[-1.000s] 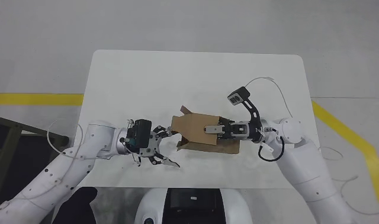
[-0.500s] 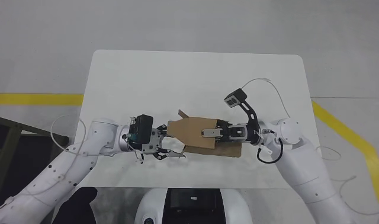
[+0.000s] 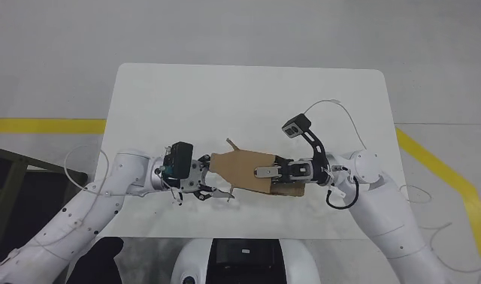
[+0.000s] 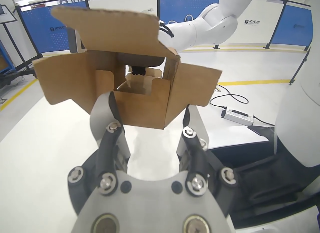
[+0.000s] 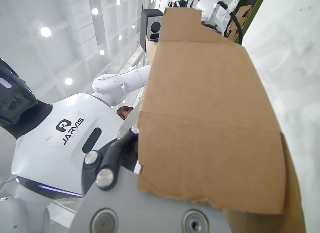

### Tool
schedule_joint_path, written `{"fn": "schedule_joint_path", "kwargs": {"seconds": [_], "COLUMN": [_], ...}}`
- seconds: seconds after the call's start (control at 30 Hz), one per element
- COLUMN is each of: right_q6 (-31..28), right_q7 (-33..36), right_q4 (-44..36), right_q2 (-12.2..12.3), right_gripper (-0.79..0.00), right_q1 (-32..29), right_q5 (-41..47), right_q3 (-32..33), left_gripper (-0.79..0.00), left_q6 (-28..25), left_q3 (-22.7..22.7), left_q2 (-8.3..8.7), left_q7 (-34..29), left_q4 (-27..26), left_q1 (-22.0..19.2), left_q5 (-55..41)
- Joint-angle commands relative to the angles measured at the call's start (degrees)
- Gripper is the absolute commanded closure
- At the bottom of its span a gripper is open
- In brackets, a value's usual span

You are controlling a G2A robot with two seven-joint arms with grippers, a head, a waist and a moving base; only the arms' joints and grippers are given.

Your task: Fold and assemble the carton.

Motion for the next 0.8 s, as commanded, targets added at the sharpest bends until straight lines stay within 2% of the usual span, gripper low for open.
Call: {"fn": "schedule_joint_path", "kwargs": {"seconds": [0.0, 0.13, 0.2, 0.77], "right_q6": [0.03, 0.15, 0.25, 0.49], "right_q7": [0.00, -0.13, -0.04, -1.98], "right_q4": [0.05, 0.07, 0.09, 0.57], "right_q2": [0.00, -0.01, -0.01, 0.03], "right_gripper": [0.000, 0.000, 0.000, 0.000], "right_q1": [0.00, 0.03, 0.02, -0.34], "right_q5": [0.02, -0.13, -0.09, -0.19], "right_q3": [-0.01, -0.02, -0.09, 0.62], "left_gripper": [-0.474, -0.388, -0.376, -0.425], "left_q6": [0.00, 0.00, 0.00, 0.00], "left_q3": [-0.27, -0.82, -1.02, -2.30], "left_q2": [-0.10, -0.23, -0.24, 0.29], "left_q7": [0.29, 0.61, 0.65, 0.35], "left_q4": [0.08, 0.15, 0.03, -2.04], "left_q1": [0.11, 0.37, 0.46, 1.87], "left_q5": [0.00, -0.30, -0.43, 0.84]}}
